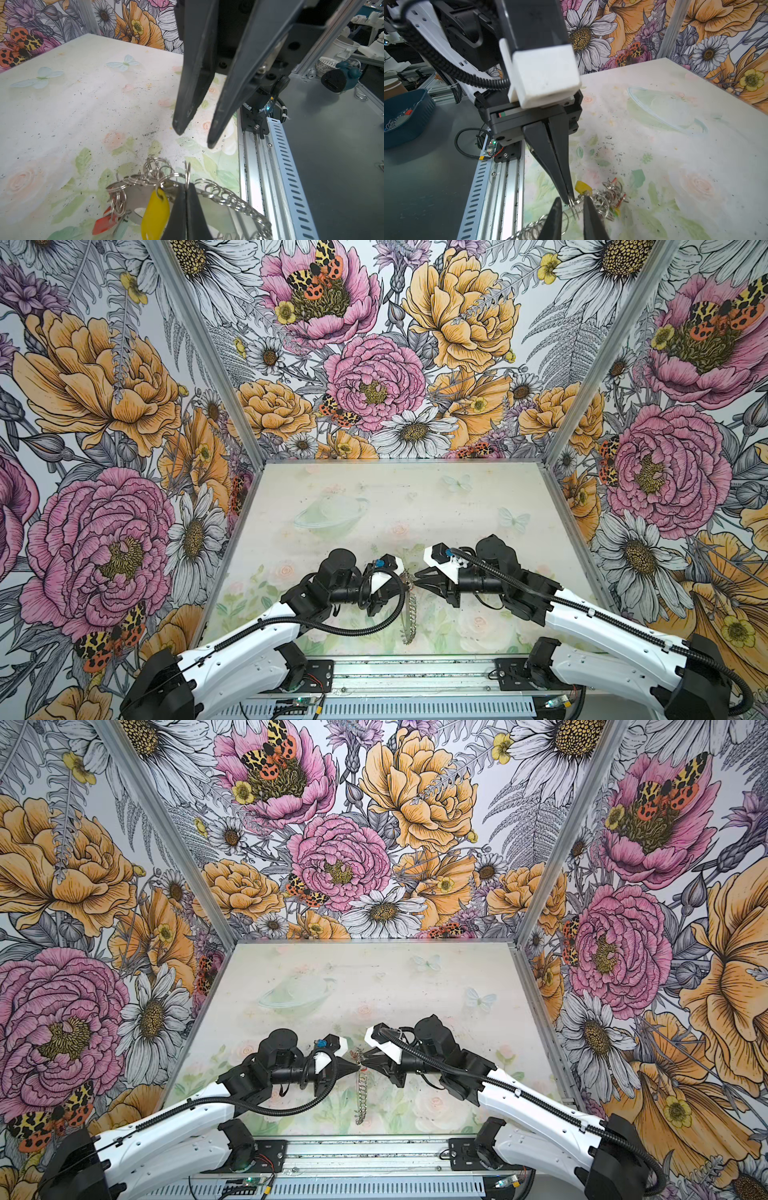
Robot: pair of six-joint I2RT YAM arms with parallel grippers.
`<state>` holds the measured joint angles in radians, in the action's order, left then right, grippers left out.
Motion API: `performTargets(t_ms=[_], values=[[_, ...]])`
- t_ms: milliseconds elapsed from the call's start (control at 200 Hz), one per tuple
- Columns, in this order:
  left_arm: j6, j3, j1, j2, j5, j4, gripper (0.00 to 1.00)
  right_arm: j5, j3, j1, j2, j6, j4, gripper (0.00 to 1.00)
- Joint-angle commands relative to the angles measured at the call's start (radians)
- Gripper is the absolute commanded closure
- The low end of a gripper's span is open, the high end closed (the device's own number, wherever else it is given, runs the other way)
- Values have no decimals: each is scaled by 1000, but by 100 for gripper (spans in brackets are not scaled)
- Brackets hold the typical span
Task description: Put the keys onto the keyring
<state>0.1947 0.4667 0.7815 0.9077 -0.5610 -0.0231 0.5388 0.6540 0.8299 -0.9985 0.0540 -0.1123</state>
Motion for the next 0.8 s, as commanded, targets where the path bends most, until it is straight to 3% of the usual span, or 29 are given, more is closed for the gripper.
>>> performTargets(t_ms=[0,270,616,796], values=[[26,27,7,-27,-21,36,100,48,39,-5,-35,26,-67,82],[25,41,7,6,-56,35,100,82,44,-1,-61,31,-64,94],[20,39,5,7,-73,46,100,88,51,5,-88,32,-63,87],[18,39,5,11,-73,49,100,98,56,17,-103,35,-63,89]])
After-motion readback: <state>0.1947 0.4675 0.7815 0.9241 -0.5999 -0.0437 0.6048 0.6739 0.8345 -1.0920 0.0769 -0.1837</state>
